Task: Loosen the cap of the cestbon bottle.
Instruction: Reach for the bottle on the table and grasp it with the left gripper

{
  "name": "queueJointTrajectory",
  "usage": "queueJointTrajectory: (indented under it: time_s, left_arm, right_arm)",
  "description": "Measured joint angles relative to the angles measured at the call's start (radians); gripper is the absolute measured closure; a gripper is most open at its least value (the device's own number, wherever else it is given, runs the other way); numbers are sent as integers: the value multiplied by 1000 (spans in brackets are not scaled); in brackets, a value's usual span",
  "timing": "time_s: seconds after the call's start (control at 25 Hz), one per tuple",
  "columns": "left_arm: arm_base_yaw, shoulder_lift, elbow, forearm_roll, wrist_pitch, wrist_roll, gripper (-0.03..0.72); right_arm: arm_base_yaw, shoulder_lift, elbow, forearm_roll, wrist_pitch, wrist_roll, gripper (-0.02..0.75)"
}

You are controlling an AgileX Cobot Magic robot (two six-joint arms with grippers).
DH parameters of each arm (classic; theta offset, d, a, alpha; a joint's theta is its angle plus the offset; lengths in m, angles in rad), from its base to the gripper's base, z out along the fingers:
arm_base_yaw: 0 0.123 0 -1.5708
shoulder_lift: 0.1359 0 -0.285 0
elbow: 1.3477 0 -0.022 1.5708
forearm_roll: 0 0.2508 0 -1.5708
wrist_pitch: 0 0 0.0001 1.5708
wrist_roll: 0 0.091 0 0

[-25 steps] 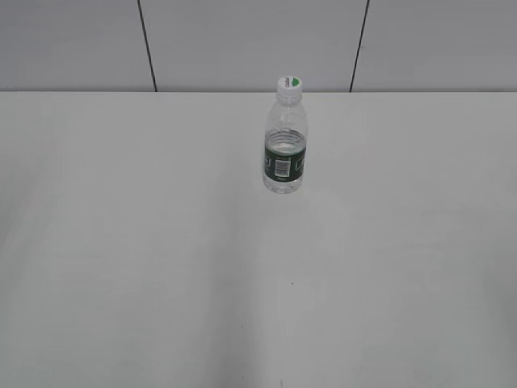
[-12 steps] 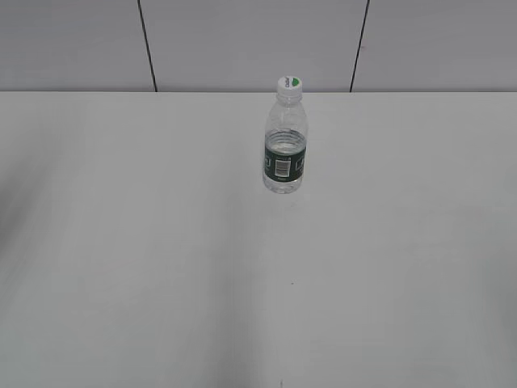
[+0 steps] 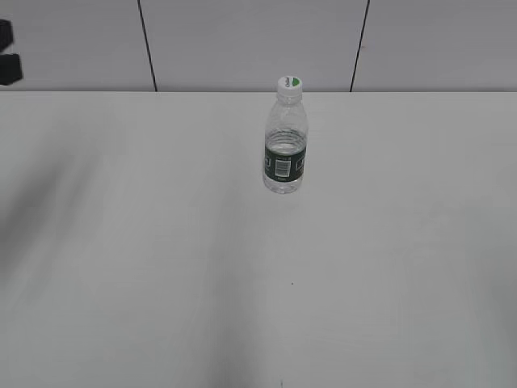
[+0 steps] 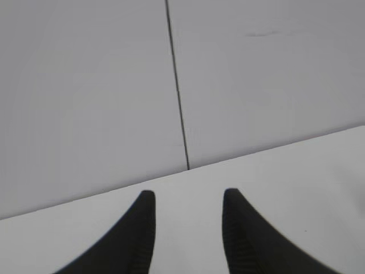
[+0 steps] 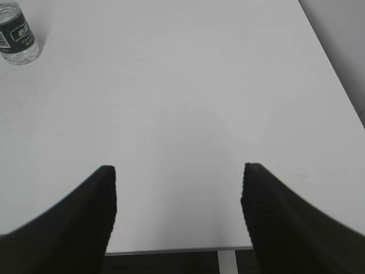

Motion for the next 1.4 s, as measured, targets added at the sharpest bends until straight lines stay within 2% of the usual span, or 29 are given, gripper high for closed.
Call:
queueJointTrajectory:
  time_s: [0.16,0.32,0.56,0.64,1.0,1.08,1.28,1.4]
  left_arm:
    - [-48,161,0,8,-185,0,445]
    - [-62,315,-1,46,-364,-34,445]
    - [-62,539,-5,270,-587,-119,445]
    - [-62,612,-7,307,-654,-131,445]
    - [-63,691,-8,323,-761,-146,439]
    - [-63,691,-13,328,-775,-148,395]
    - [-63,694,-102,442,-714,-250,171]
    - [-63,721,-168,472,-700,-294,130]
  right_arm:
    - [0,0,0,0,0,0,209]
    - [0,0,0,0,0,0,209]
    - [0,0,0,0,0,0,209]
    - [0,0,0,0,0,0,209]
    - [0,0,0,0,0,0,209]
    - [0,0,0,0,0,0,209]
    - [0,0,0,0,0,0,209]
    - [0,0,0,0,0,0,209]
